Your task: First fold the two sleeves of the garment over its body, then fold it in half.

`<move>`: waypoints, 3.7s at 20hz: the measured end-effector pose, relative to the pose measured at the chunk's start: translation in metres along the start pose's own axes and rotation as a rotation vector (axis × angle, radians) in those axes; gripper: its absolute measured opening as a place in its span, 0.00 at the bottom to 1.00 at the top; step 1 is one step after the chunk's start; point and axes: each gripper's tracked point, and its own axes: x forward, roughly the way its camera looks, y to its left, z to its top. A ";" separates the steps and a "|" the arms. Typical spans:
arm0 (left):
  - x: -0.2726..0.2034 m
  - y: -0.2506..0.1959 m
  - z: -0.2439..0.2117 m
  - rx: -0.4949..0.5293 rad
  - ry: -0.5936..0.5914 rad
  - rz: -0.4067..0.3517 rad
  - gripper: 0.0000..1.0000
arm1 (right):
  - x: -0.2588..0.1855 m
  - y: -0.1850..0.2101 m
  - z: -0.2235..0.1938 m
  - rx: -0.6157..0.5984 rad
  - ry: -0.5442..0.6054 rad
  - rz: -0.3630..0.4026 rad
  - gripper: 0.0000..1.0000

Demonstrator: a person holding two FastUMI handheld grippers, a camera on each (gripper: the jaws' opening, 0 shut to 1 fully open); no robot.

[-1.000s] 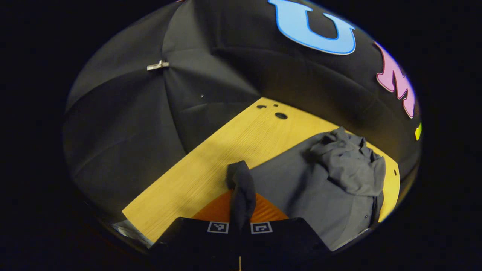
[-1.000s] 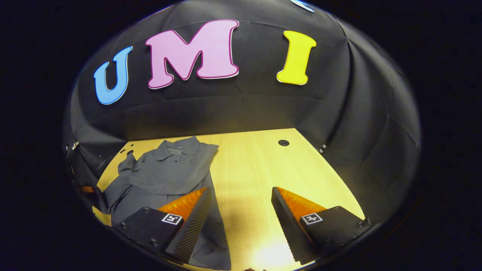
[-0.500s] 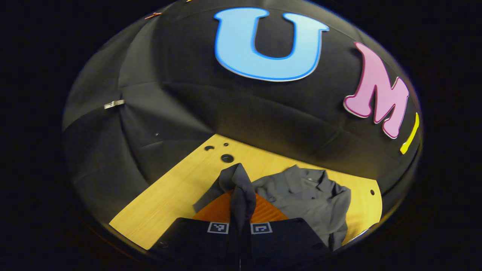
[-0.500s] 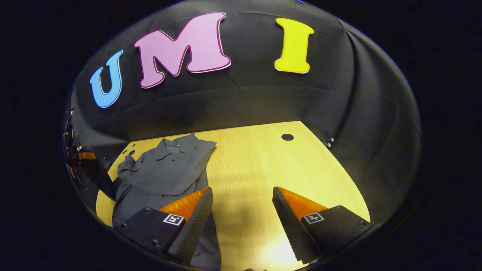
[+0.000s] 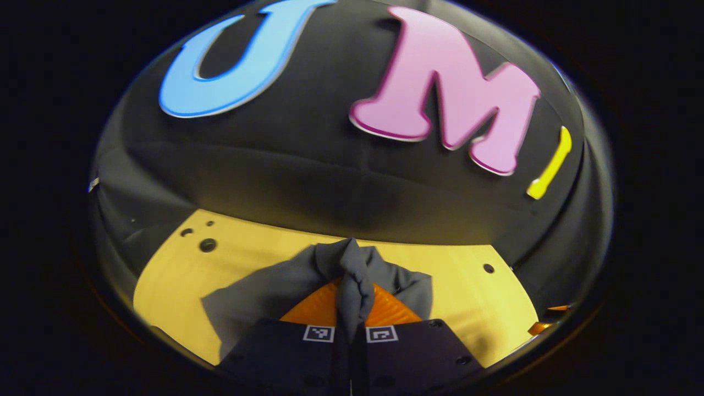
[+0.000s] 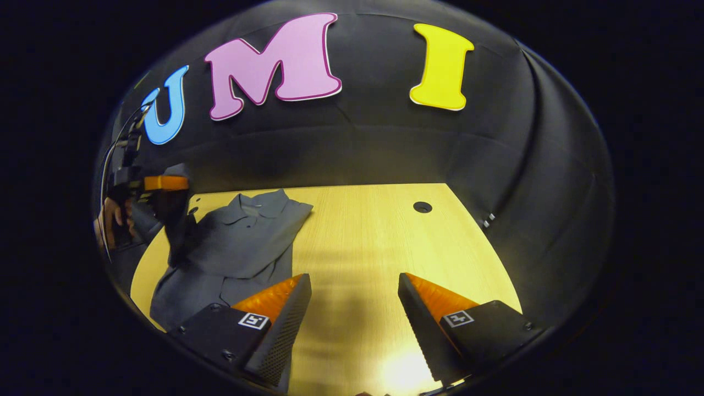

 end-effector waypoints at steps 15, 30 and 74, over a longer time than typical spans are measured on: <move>0.070 -0.114 -0.092 0.090 0.230 -0.169 0.23 | -0.027 0.018 -0.030 -0.052 0.049 -0.001 0.98; -0.156 0.081 -0.157 0.077 0.188 0.007 0.96 | -0.062 0.110 -0.138 0.062 0.308 0.100 1.00; -0.260 0.170 -0.309 -0.041 0.324 0.169 0.06 | -0.047 0.177 -0.214 0.067 0.523 0.148 0.07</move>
